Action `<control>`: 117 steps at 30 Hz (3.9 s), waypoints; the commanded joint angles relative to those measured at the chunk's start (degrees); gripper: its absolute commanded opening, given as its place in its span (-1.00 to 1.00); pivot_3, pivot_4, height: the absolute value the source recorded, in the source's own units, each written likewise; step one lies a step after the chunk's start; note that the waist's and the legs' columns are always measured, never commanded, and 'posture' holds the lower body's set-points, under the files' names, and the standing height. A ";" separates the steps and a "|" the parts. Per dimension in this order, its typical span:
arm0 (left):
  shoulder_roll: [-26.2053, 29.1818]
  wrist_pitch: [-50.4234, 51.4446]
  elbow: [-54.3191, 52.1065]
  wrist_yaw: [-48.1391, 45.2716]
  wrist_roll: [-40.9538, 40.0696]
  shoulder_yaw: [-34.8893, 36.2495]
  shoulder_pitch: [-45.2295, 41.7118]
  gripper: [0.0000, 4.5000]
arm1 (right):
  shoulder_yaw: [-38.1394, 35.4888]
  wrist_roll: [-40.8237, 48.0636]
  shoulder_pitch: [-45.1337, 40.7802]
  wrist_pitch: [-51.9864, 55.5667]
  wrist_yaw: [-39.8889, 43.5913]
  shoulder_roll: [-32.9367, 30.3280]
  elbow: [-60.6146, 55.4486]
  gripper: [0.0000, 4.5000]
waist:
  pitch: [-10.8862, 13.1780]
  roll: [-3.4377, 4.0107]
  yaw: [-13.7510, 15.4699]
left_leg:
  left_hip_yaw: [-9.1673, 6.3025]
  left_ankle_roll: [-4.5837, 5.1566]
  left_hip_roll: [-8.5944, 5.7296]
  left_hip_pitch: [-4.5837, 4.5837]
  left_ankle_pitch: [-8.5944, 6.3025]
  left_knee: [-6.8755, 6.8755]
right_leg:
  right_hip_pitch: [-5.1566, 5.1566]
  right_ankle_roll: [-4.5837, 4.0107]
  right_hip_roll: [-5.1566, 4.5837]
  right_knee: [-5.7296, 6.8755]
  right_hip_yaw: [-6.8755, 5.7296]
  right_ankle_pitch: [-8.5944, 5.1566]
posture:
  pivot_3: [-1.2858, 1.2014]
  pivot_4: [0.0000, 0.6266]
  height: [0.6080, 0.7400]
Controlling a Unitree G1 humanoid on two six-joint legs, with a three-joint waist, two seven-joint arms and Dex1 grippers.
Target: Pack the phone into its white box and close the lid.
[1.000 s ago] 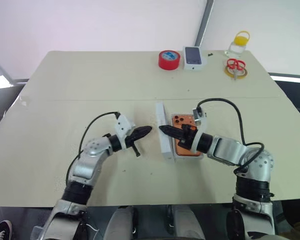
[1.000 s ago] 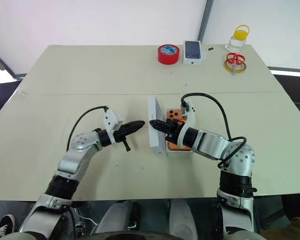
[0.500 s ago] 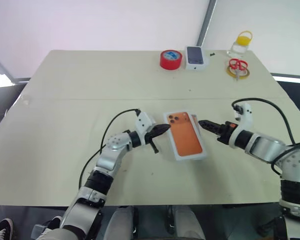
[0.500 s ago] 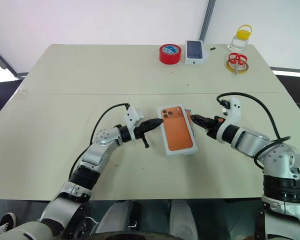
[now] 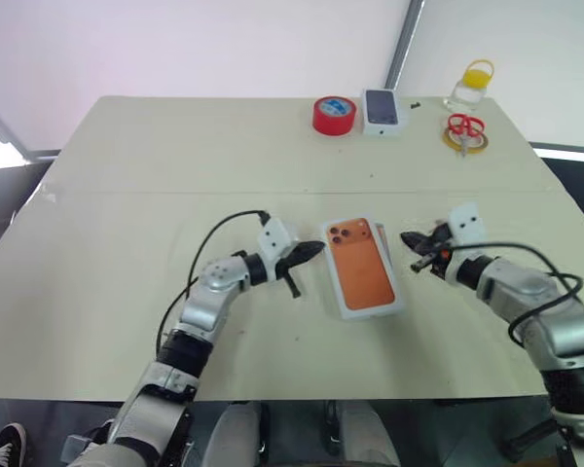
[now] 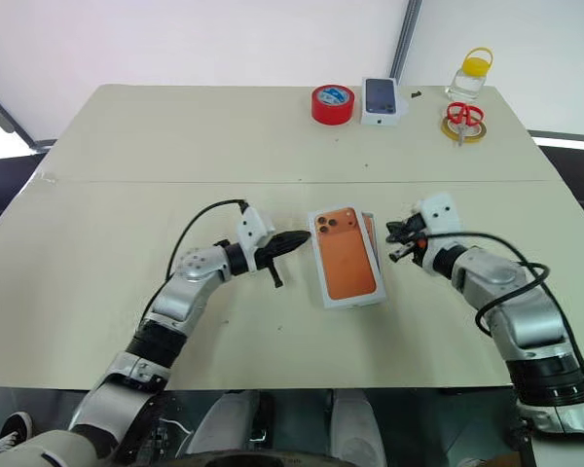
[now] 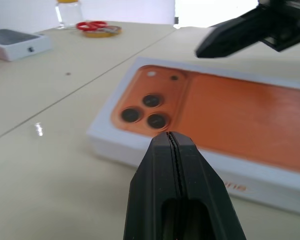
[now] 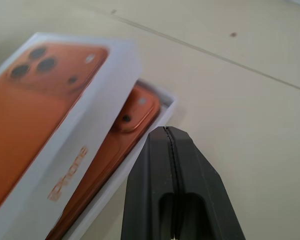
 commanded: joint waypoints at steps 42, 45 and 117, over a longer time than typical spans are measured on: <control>-9.67 -12.96 24.01 7.49 5.67 0.95 -12.83 -1.00 | 2.10 -22.35 -7.80 -0.48 -1.02 8.15 6.55 -0.99 | 0.01 -0.01 0.02 | -0.02 0.00 -0.10 0.01 0.00 0.02 | 0.02 0.00 -0.05 0.03 -0.06 0.04 | 0.03 -0.52 1.00; -9.36 -12.82 24.18 7.75 5.76 1.03 -12.75 -1.00 | 1.84 -22.03 -8.03 -0.39 -0.65 8.99 6.37 -0.99 | 0.01 -0.01 0.01 | -0.01 0.00 -0.13 0.01 0.00 0.02 | 0.02 0.00 -0.08 0.02 -0.04 0.05 | 0.03 -0.52 1.00; -7.98 2.58 -0.21 8.29 8.59 -3.87 -0.91 -1.00 | -2.01 -18.30 4.52 6.05 11.96 3.01 -11.63 -0.99 | -0.13 -0.05 0.00 | -0.05 0.01 -0.18 0.10 0.00 0.05 | 0.13 0.01 -0.13 -0.03 -0.01 0.05 | 0.03 -0.52 1.00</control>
